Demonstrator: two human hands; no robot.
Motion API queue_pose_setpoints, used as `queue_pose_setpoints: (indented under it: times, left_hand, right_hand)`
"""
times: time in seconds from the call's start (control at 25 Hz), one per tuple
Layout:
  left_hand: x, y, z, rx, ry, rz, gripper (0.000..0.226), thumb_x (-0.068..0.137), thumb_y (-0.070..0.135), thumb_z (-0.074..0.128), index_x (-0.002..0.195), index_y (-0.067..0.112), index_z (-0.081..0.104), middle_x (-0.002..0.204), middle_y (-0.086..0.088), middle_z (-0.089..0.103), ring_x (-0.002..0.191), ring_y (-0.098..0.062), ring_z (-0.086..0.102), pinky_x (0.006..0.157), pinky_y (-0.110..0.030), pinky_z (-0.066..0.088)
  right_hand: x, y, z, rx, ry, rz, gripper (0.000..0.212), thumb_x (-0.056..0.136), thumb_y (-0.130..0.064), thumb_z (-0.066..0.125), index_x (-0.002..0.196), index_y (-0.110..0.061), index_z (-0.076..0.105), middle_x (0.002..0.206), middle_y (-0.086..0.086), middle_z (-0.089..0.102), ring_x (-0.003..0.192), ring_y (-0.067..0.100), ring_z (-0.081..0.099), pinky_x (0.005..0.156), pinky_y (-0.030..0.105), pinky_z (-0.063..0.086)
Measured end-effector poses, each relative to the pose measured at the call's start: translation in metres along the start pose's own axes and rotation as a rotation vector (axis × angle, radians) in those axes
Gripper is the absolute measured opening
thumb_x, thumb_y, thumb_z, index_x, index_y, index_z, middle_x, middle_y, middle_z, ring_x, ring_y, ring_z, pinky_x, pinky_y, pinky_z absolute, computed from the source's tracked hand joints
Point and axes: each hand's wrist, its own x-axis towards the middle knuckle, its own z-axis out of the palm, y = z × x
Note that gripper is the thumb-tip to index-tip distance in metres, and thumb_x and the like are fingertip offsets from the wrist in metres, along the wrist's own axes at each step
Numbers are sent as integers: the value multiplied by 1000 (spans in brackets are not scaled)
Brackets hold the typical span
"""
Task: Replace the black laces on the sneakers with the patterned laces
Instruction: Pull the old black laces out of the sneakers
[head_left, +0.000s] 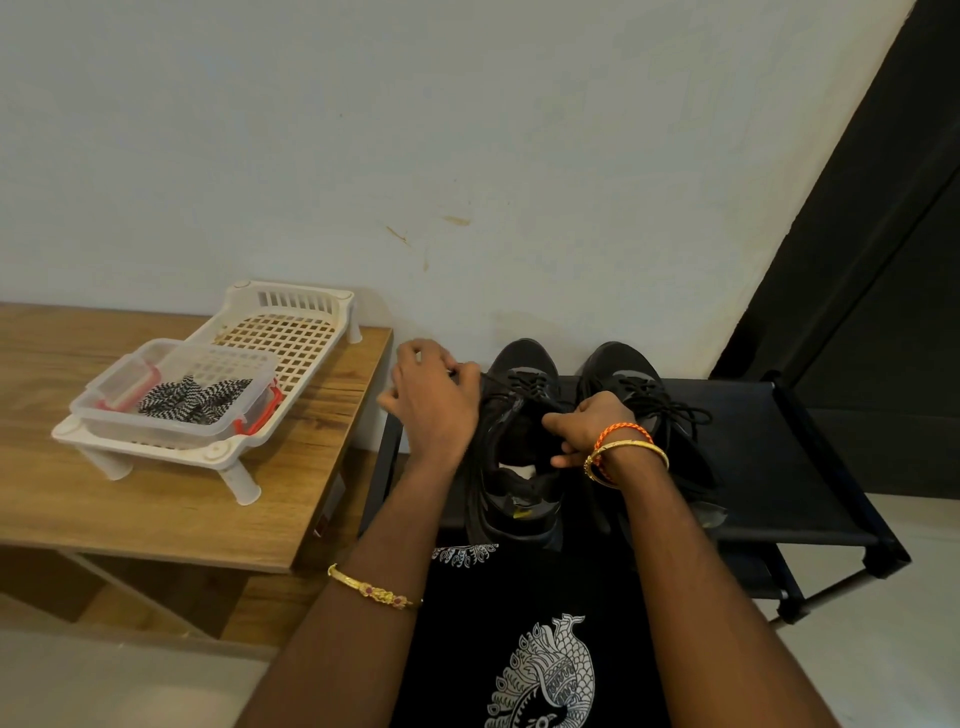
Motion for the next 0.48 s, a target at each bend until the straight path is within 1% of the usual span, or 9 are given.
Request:
queue_pose_setpoints:
  times: [0.04,0.08,0.12,0.16,0.2,0.24,0.32,0.4,0.48]
  left_hand:
    - [1,-2,-2,-2,10,-69,8,87,24,55,91,18,51,108,2,45,110,-18,45,86,-31,15]
    - [2,-2,-3,-4,-16,-108,14,87,24,55,97,17,50,108,1,44,110,-19,45,87,-33,17]
    - [3,-2,-5,-15,-72,-104,22,86,25,57,106,18,49,112,1,44,113,-19,44,90,-36,20]
    - [2,-2,-5,-30,-147,-49,33,84,26,59,115,21,48,120,0,43,117,-19,42,95,-38,22]
    - [0,0,-4,-25,-223,53,40,83,27,60,121,25,48,127,0,41,122,-18,38,99,-40,22]
    - [-3,2,-2,11,-297,177,42,82,28,61,123,28,50,132,1,39,126,-18,34,101,-41,21]
    - [-9,7,8,152,-414,389,34,83,30,61,116,29,59,139,2,36,132,-17,27,102,-40,18]
    - [-12,11,18,277,-452,473,25,88,28,58,111,24,63,142,1,36,133,-17,25,101,-38,18]
    - [-11,13,24,330,-409,496,19,90,27,56,106,21,64,140,2,39,131,-17,29,99,-37,19]
  right_hand:
    - [0,0,0,-2,-2,-2,19,85,-16,68,82,-3,56,65,10,60,47,17,61,53,26,56]
    - [-1,0,0,-3,-6,-2,19,85,-16,68,82,-3,55,65,10,60,47,17,61,51,25,56]
    - [-1,-1,-1,-5,-11,0,19,85,-16,68,82,-3,55,65,10,60,47,17,61,49,24,55]
    - [-2,-2,-1,-7,-15,2,19,85,-16,68,84,-3,56,66,10,60,47,17,61,46,23,53]
    - [-2,-3,-1,-6,-17,6,19,85,-16,68,85,-2,56,66,11,60,46,17,61,42,22,50]
    - [-2,-3,-1,-6,-19,9,19,85,-16,68,85,-1,56,66,11,60,44,17,60,40,21,48]
    - [-3,-4,-2,-10,-22,9,19,85,-16,68,81,-1,55,65,12,59,40,16,59,37,20,46]
    - [-3,-4,-2,-26,-21,1,20,84,-15,68,77,-3,54,64,11,59,39,15,58,37,19,46]
    - [-3,-3,-2,-40,-17,-4,22,83,-16,70,75,-5,53,64,11,59,38,14,58,37,19,46]
